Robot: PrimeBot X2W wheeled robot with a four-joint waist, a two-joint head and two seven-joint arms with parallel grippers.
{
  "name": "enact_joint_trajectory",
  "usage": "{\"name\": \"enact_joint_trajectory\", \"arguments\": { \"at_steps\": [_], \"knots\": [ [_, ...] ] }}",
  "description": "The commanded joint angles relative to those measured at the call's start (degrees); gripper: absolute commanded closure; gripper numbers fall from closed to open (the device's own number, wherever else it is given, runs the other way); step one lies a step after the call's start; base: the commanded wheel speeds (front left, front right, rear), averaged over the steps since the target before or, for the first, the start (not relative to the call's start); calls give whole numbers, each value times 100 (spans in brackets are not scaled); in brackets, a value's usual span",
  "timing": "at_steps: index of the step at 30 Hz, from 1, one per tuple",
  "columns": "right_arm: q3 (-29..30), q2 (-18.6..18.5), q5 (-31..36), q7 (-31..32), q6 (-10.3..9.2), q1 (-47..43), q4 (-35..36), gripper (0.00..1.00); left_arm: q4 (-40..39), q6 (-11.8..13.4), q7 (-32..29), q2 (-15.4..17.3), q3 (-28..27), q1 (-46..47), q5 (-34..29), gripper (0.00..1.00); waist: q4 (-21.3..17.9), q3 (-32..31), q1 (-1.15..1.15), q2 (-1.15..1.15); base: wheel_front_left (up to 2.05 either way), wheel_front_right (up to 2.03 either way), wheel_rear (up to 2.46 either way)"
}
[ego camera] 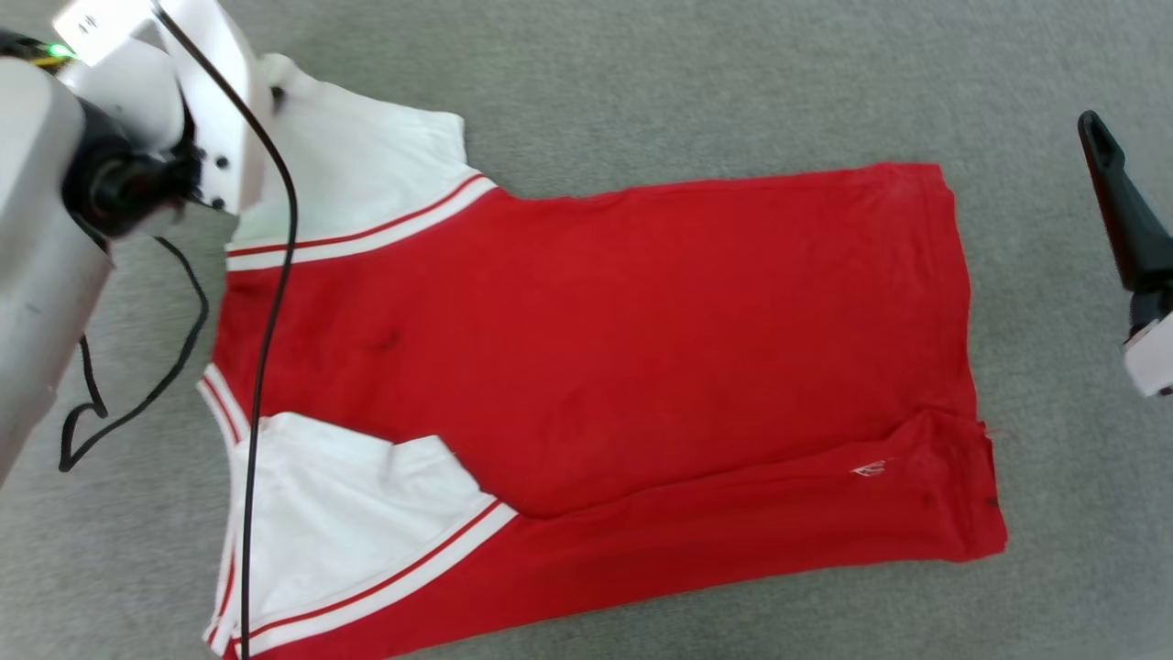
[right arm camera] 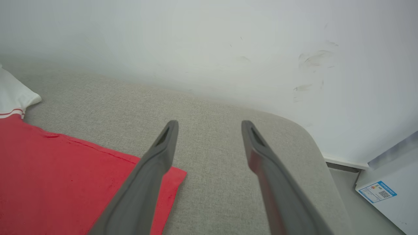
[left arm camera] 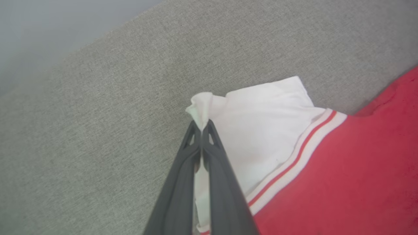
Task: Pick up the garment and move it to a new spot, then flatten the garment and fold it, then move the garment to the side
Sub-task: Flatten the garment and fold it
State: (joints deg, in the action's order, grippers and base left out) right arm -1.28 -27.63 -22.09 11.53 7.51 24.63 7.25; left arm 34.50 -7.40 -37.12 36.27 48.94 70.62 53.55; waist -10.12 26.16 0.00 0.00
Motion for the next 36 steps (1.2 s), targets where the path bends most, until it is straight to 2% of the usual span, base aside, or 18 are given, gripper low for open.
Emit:
{"name": "enact_joint_trajectory", "arguments": {
  "at_steps": [1,8,12,16,19,26,35,36],
  "knots": [
    [-52,-78,-77,138,-5,135,-28,0,-74,0,70,39,10,-53,8,100,123,-114,0,0,0,0,0],
    [-792,-984,-1119,2098,-5,852,-665,0,-792,-2,602,95,227,-269,-21,100,421,-227,0,0,0,0,0],
    [-1246,-1261,-1612,3169,-6,1279,-1069,0,-1100,-3,801,75,305,-302,-86,100,566,-192,0,0,0,0,0],
    [-1581,-1285,-1797,3763,-5,1666,-1482,0,-1354,-2,938,10,316,-303,-107,100,712,-103,0,0,0,0,0],
    [-1794,-1261,-1781,3928,-6,1924,-1761,0,-1482,21,1001,13,339,-245,-190,100,808,-21,0,0,0,0,0],
    [-2185,-1055,-1701,3791,-5,2226,-2572,0,-1675,49,1100,-7,342,-171,-272,100,999,188,0,0,0,0,0],
    [-3023,-849,-1862,3436,5,1932,-3336,0,-1756,68,1215,19,331,-199,-278,100,1066,287,0,0,0,0,0],
    [-3087,-858,-1870,3330,4,1951,-3366,62,-1745,70,1228,23,331,-214,-277,100,1059,275,0,0,0,0,0]
  ]
}}
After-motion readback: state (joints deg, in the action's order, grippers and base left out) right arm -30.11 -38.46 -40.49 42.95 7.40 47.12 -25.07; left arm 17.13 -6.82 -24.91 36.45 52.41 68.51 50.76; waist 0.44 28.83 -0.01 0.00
